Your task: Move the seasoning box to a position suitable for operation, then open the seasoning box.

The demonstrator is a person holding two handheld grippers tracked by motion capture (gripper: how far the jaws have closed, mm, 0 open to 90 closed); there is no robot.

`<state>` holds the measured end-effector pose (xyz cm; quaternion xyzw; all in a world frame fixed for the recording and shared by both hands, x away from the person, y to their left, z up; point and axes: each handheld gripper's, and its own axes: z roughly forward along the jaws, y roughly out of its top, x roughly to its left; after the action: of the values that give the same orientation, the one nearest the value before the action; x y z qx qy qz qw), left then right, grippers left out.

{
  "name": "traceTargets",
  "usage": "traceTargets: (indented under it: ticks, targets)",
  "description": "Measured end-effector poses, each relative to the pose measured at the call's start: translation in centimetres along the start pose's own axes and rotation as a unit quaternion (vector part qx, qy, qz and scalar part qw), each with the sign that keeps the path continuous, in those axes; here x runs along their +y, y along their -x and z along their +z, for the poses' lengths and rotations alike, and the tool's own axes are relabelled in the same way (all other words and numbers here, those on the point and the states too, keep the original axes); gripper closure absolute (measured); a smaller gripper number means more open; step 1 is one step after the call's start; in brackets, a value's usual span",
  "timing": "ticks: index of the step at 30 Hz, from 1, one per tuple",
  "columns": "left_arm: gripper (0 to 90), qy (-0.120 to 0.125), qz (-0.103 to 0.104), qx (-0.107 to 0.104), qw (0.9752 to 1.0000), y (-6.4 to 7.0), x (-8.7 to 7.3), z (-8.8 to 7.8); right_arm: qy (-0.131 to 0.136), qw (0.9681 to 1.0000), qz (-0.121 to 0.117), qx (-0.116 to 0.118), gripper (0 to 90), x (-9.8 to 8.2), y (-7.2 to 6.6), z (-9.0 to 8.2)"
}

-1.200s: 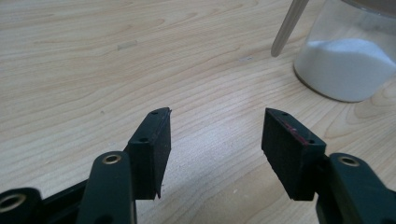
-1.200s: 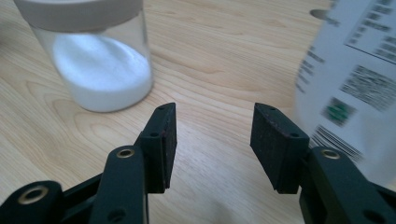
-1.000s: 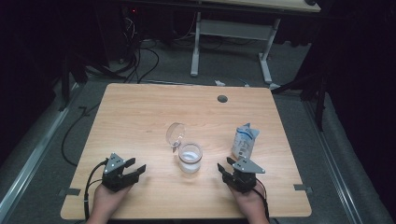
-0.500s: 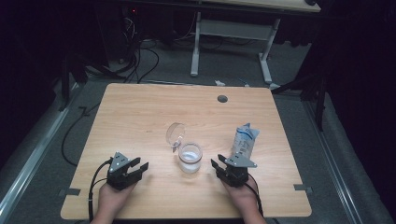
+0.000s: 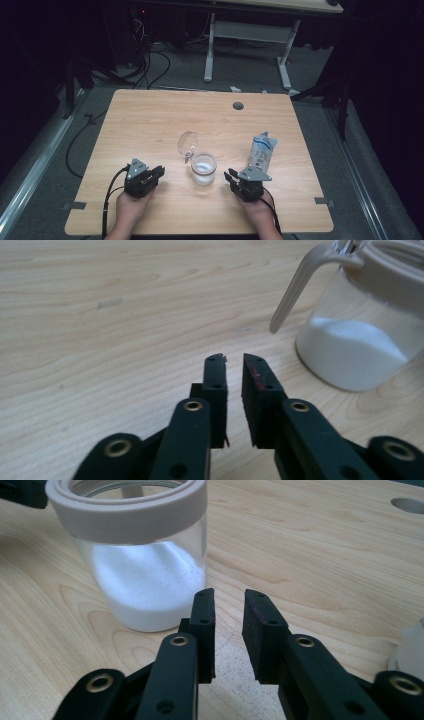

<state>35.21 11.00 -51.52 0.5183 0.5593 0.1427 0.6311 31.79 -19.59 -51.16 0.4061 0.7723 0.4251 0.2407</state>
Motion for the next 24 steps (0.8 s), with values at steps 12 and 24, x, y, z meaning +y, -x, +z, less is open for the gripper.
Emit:
traceTargets:
  ticks: [12, 24]
  targets:
    - [90.0, 0.008, -0.001, -0.022, 0.9997, 1.6, 1.0, 2.2, -0.006, 1.0, -0.003, 0.002, 80.6, -0.2, -0.1, 0.4]
    - [90.0, 0.009, 0.0, -0.027, 0.9996, 2.9, 1.5, 2.8, -0.008, 0.9998, -0.017, 0.006, 82.6, -0.3, -0.6, 0.2]
